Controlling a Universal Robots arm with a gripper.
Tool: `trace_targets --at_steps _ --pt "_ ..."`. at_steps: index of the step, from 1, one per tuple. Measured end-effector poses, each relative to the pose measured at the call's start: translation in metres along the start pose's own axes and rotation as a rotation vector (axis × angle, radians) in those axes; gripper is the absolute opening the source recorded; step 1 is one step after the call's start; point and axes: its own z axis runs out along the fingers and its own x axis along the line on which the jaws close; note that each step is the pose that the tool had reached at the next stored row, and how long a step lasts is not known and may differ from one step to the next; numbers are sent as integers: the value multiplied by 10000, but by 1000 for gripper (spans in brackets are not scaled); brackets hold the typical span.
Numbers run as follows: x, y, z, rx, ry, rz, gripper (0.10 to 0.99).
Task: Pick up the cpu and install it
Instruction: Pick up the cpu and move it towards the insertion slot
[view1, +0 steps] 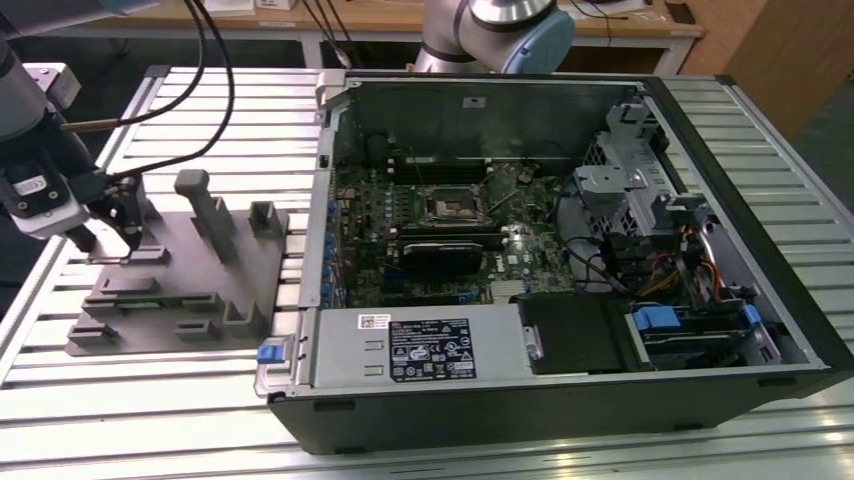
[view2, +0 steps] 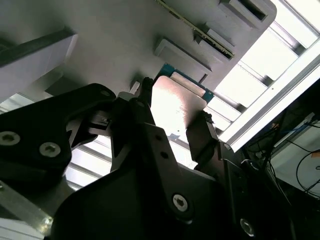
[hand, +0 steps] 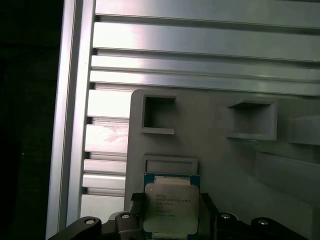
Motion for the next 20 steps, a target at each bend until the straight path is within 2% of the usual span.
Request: trace_targets --at_steps 14,20 --pt "0 9 -201 0 0 0 525" --pt "-1 14 -312 -1 0 0 525"
